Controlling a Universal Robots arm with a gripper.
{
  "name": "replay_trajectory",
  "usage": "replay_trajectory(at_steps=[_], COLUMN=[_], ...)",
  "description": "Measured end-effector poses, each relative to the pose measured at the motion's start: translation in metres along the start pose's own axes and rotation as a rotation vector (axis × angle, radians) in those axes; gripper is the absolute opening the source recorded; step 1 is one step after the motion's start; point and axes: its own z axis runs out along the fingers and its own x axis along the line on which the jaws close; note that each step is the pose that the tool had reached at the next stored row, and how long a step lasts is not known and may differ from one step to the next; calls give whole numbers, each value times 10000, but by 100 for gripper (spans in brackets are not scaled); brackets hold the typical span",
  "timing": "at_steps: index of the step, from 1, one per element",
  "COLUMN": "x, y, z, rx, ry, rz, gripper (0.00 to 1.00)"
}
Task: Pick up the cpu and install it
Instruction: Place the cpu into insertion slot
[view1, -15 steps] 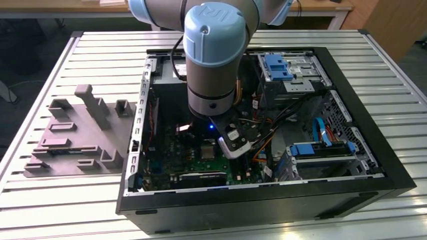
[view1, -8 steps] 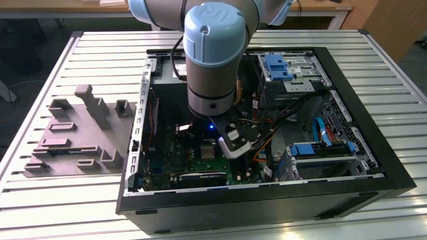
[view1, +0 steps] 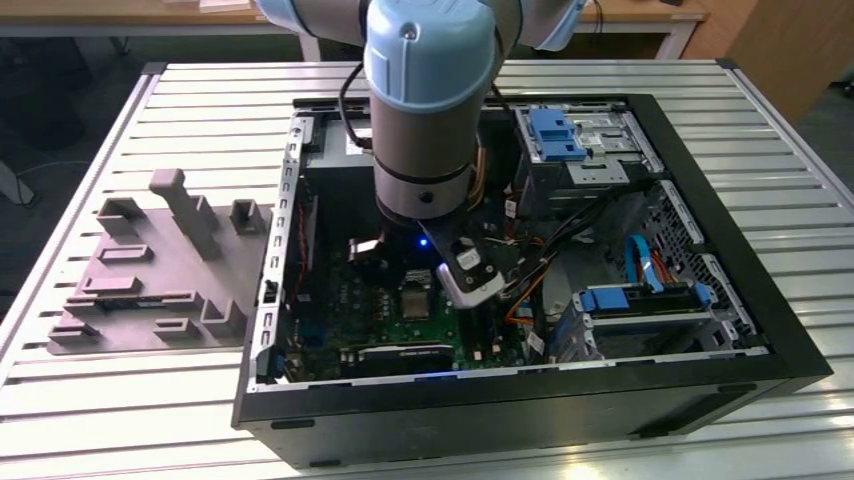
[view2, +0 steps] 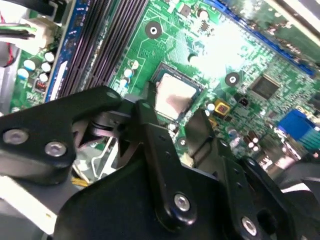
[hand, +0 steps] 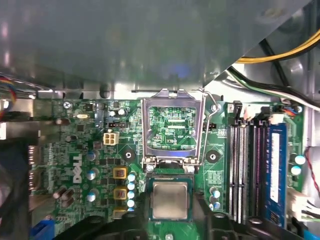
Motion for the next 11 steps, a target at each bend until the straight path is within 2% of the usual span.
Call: replay_trajectory(at_steps=[2,5,7,8,10,11], x=[1,1,1,1,1,1], y=[0,0,0,0,0,0], z=[-43,-55,-55,-56,-57,-57], rx=[2,-1,-1,1,1,1], ry=[2,2,2,3,3,3], rz=[0,-1,-1,-1,0,-1], gripper=[39,33,22,22,11,11])
